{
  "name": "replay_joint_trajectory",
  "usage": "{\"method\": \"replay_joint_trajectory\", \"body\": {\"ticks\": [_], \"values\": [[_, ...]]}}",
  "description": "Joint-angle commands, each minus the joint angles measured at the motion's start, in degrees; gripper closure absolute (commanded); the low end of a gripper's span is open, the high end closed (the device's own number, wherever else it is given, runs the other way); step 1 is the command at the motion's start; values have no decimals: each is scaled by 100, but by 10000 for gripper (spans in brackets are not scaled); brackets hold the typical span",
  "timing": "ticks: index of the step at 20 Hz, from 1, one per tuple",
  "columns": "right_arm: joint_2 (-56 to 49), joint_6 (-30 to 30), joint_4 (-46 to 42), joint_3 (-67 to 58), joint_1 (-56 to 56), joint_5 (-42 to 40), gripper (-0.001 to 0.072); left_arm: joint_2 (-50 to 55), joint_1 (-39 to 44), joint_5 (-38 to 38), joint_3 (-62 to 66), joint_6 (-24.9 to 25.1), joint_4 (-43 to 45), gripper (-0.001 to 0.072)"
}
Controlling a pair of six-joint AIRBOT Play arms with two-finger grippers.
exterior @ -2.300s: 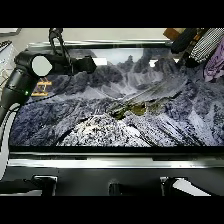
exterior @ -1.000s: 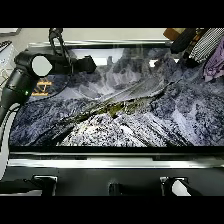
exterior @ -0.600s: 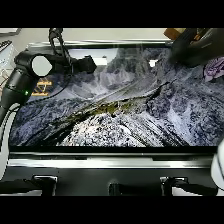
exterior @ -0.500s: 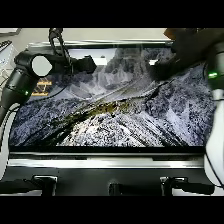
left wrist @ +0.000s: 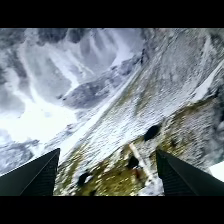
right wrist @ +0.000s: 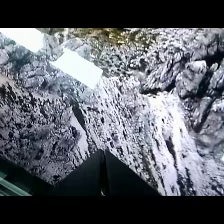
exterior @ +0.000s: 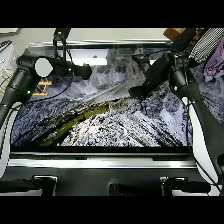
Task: Fold the clothes and pants, and hang the long-sleeved shirts on hangers.
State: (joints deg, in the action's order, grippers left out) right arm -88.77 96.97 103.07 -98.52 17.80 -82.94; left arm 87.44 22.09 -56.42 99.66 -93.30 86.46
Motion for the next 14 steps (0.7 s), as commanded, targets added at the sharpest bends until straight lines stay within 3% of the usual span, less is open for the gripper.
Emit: {"method": "replay_joint_trajectory", "body": {"ticks": [1,14], "values": [[-11,4,-4,70,26,363,673,9,-400,-260,-321,332,35,23],[-9,-52,-7,68,26,367,673,131,-879,-251,-431,332,33,23]]}}
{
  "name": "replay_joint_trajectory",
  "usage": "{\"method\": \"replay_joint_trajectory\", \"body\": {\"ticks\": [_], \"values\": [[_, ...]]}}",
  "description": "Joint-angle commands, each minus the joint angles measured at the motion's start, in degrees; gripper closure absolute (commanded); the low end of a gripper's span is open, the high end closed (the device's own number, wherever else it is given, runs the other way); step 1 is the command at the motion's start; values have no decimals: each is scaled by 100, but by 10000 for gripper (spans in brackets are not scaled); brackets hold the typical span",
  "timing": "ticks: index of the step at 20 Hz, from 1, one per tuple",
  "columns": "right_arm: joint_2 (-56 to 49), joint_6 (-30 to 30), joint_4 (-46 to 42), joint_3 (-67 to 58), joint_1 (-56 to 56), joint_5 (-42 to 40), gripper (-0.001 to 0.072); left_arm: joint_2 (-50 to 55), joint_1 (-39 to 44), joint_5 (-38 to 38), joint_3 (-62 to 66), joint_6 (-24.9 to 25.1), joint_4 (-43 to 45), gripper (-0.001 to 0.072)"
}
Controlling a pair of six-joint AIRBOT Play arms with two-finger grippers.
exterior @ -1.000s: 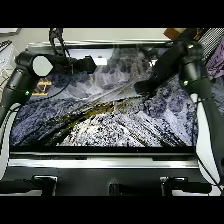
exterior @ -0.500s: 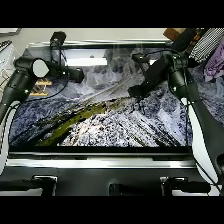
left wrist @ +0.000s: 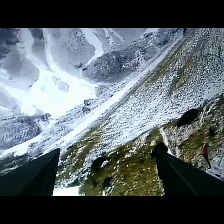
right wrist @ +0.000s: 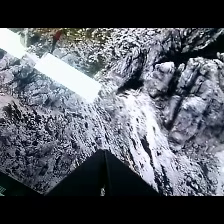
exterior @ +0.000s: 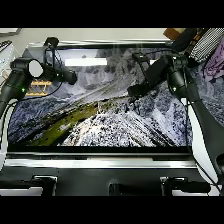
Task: Fold the clothes and pants, and hang the long-sleeved shirts on hangers.
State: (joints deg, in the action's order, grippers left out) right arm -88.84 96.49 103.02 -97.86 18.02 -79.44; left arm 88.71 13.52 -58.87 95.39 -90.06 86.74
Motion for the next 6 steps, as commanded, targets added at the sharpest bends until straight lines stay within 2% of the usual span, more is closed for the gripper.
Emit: {"method": "replay_joint_trajectory", "body": {"ticks": [1,6], "values": [[-2,-4,-2,2,4,17,673,4,-22,-7,-4,9,4,23],[-2,-4,-2,2,4,17,673,4,-22,-7,-4,9,4,23]]}}
